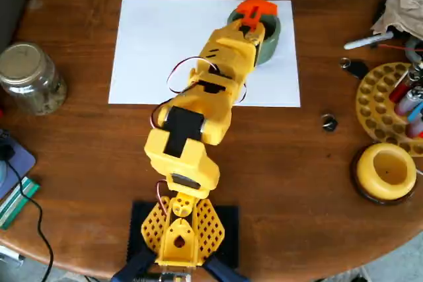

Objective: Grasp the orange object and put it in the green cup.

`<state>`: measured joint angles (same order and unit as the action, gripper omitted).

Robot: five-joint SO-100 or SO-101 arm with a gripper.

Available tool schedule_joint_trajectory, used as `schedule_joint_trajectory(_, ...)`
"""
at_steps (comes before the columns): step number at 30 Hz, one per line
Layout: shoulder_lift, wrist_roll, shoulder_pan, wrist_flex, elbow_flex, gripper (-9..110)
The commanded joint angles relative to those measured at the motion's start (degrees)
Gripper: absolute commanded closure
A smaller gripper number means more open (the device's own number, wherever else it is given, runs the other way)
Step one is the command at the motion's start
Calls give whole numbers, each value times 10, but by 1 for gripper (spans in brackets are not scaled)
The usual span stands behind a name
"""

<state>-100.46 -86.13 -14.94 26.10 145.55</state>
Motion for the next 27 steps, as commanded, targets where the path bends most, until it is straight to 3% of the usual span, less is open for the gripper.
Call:
schedule_joint_trajectory(1, -21, 5, -4, 11, 0, 102)
schedule_joint_trajectory(5, -20, 5, 0, 11, 2, 101)
schedule_joint_trajectory(9, -12, 10, 10, 11, -4, 80)
schedule_joint_trajectory(11, -7, 10, 14, 11, -8, 76)
schedule_joint_trajectory(27, -7, 9, 16, 12, -6, 80)
